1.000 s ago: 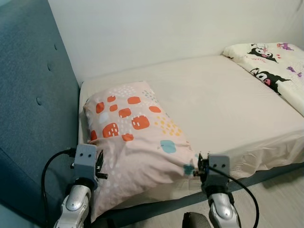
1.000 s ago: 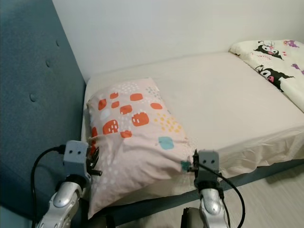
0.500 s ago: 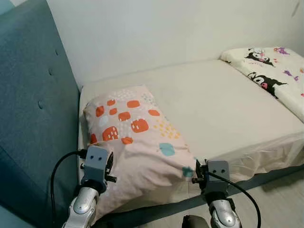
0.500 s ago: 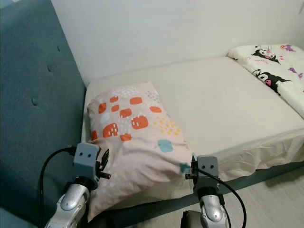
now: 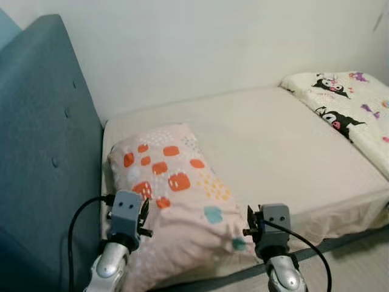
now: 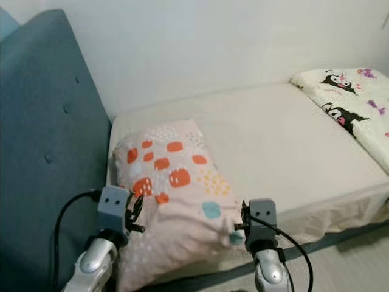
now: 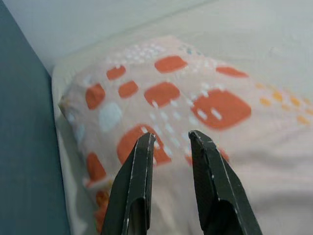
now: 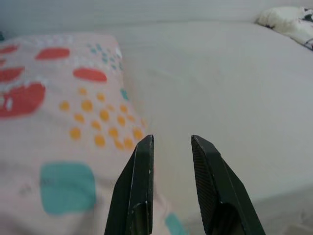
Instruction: Clean up the room
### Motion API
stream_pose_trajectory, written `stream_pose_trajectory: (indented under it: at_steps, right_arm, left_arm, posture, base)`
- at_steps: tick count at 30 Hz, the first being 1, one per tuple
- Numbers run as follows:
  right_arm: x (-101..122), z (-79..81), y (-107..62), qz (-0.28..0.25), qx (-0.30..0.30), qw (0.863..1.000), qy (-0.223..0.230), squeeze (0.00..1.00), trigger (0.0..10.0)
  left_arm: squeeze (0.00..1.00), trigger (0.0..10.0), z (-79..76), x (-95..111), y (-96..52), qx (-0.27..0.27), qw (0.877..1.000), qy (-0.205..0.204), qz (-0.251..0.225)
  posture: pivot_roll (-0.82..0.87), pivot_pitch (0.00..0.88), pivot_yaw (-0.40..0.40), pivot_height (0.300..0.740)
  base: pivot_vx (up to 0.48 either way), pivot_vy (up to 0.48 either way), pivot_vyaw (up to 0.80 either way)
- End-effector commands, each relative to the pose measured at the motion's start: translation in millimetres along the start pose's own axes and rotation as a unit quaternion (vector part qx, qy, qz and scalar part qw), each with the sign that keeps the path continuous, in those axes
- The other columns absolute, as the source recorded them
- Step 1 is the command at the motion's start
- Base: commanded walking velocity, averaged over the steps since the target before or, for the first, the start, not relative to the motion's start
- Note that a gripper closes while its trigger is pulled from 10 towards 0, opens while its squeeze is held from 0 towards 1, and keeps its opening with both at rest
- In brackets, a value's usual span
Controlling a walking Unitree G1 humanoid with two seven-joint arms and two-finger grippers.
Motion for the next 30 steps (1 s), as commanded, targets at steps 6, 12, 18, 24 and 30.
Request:
stream_pose_trajectory:
  at_steps: [6, 12, 18, 24, 30]
  right_arm:
    - [-3, 3.7, -3.2, 0.009, 0.008, 1.0, 0.009, 0.0, 10.0]
    - [-4, 7.2, -4.2, 0.011, 0.015, 1.0, 0.012, 0.0, 10.0]
    - [-6, 10.4, -5.6, 0.015, 0.022, 1.0, 0.013, 0.0, 10.0]
    - [-36, 28.8, -10.6, 0.082, 0.063, 0.994, 0.035, 0.0, 10.0]
    - [-82, 33.7, -28.0, 0.178, 0.056, 0.982, 0.034, 0.0, 10.0]
  left_arm:
    - [0.0, 10.0, -1.2, -6, -7.2, -0.001, 1.0, -0.003, 0.01]
    - [0.0, 10.0, 2.7, -19, -12.7, 0.009, 0.999, -0.02, 0.044]
    - [0.0, 10.0, 5.8, -24, -17.2, 0.012, 0.998, -0.025, 0.05]
    - [0.0, 10.0, 24.4, -49, -25.2, 0.044, 0.995, -0.033, 0.083]
    - [0.0, 10.0, 29.4, -85, -41.0, 0.03, 0.988, -0.009, 0.15]
  posture:
    - [0.02, 0.136, -0.014, 0.721]
    - [0.02, 0.133, -0.015, 0.74]
    - [0.02, 0.132, -0.017, 0.74]
    - [0.03, 0.114, -0.026, 0.74]
    - [0.03, 0.102, -0.03, 0.74]
  base:
    - [0.0, 0.0, 0.0]
    - [0.0, 0.0, 0.0]
    - [0.0, 0.0, 0.0]
    - [0.0, 0.0, 0.0]
    - [0.0, 0.0, 0.0]
Point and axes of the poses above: a point about 5 cm out from each wrist's last joint towards the gripper, its own y axis pointing out of the wrist towards the gripper, its own x axis along the axis of the wrist's last joint, z = x × y, the point moved 4 cm from there along y, pointing out of the wrist towards the gripper, and after that the axes turned 10 degrees about -y, right-handed, at the moved point
